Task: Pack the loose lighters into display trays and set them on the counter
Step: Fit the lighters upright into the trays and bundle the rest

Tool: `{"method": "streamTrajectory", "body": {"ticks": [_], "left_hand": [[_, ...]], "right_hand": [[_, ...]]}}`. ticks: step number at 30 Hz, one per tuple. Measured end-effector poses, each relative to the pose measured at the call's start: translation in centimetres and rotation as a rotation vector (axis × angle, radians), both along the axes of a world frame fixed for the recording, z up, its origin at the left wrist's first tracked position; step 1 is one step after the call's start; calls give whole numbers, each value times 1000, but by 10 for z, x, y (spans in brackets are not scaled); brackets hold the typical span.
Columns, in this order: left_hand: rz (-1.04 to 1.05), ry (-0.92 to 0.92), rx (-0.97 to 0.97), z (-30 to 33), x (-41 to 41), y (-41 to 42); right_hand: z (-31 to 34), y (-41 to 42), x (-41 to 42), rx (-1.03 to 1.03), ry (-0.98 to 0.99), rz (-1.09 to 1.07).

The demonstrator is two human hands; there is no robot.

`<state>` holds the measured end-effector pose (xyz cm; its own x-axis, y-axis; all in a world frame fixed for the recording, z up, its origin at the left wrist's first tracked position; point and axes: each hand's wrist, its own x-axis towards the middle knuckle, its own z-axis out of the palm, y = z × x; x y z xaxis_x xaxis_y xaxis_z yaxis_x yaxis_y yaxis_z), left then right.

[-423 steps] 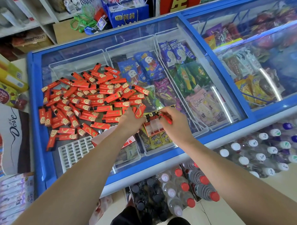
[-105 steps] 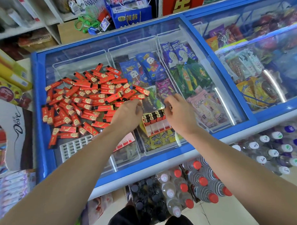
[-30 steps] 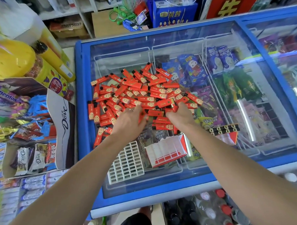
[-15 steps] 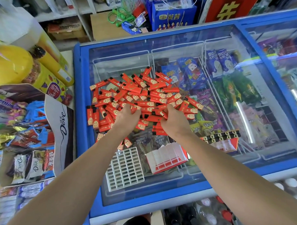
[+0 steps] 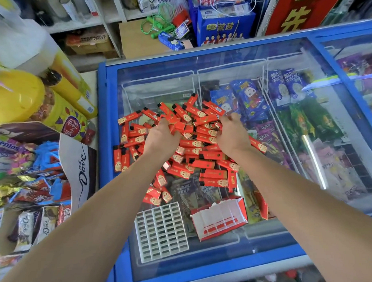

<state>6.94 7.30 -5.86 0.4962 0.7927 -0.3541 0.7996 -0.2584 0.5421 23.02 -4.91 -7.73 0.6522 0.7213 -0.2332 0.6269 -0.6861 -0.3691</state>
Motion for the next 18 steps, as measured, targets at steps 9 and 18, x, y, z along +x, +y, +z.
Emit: {"method": "streamTrajectory", "body": {"ticks": [9, 18], "left_hand": [[-388, 277, 324, -6, 18, 26], [-592, 361, 446, -13, 18, 44]], "right_hand": [[-17, 7, 9, -12, -92, 68], [-13, 7, 20, -65, -71, 124]]}}
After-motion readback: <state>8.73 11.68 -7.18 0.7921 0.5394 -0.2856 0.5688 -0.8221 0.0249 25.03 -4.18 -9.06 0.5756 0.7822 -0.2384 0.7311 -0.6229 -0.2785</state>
